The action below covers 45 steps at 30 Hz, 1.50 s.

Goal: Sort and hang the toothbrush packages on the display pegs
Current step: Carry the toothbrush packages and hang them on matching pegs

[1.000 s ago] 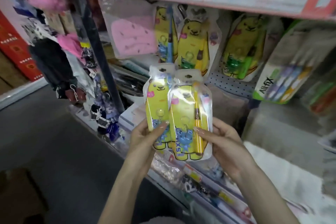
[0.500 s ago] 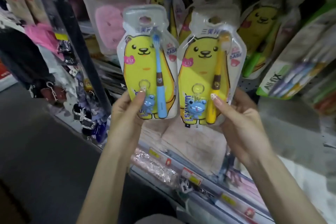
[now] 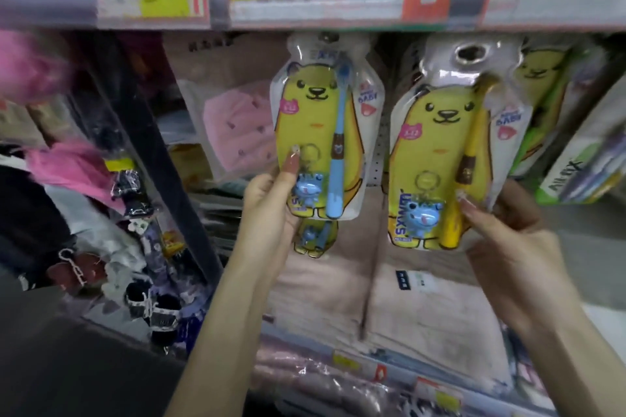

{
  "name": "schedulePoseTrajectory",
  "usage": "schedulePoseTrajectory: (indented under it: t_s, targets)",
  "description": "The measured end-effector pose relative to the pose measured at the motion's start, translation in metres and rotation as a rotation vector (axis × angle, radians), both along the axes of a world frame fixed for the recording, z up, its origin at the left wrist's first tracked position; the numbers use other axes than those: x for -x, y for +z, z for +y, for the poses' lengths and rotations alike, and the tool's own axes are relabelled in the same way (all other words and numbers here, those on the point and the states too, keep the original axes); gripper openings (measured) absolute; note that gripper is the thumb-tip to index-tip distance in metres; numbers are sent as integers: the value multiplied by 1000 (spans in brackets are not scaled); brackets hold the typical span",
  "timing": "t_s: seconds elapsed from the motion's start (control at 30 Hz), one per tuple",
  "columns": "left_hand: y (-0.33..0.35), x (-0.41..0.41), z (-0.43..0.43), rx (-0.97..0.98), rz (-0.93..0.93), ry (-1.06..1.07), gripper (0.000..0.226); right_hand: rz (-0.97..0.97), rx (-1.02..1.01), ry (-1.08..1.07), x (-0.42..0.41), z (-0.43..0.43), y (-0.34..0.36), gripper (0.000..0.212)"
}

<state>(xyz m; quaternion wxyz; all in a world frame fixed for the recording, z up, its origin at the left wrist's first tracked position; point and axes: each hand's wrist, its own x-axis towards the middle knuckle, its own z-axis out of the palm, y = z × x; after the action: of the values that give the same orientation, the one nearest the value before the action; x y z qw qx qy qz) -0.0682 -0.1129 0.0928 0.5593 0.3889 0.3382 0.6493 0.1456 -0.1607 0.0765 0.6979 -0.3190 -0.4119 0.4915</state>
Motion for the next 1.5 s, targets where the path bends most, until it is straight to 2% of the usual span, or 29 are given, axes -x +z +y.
schedulePoseTrajectory:
  t_s: [0.1,0.23,0.43,0.5,0.6,0.7,0.83,1.0,1.13,1.27,1.37,1.43,1.5]
  targets:
    - [-3,4,7,11,-6,-77,37,24,13,-65,6,-1,-2,32]
    - [-7,7,19,48,-48,-128,45,22,35,-175,11,0,-8,33]
    - [-5,-5,43,76,-48,-126,54,-27,193,-302,23,3,-5,29]
    - [-6,-9,51,78,-13,-83,49,-48,274,-331,27,7,-4,21]
    - [-13,-12,59,103,92,-140,30,-62,354,-353,28,16,-4,24]
    - [-23,-10,61,99,136,-240,31,-49,338,-400,29,24,-6,31]
    - [-31,-7,64,102,122,-258,30,-40,310,-466,32,35,-10,33]
    - [-28,-7,70,112,117,-247,14,-64,315,-465,34,46,-11,47]
    - [-26,-9,73,117,124,-227,13,-77,320,-454,32,51,-10,56]
    - [-25,-9,73,123,112,-193,15,-56,309,-435,31,50,-11,49]
    - [-28,-6,69,132,108,-217,16,-32,298,-407,31,45,-16,33]
    - [-32,-3,67,146,133,-247,20,-6,303,-394,31,42,-21,39]
    - [-37,0,64,178,164,-274,36,30,325,-396,32,39,-26,50]
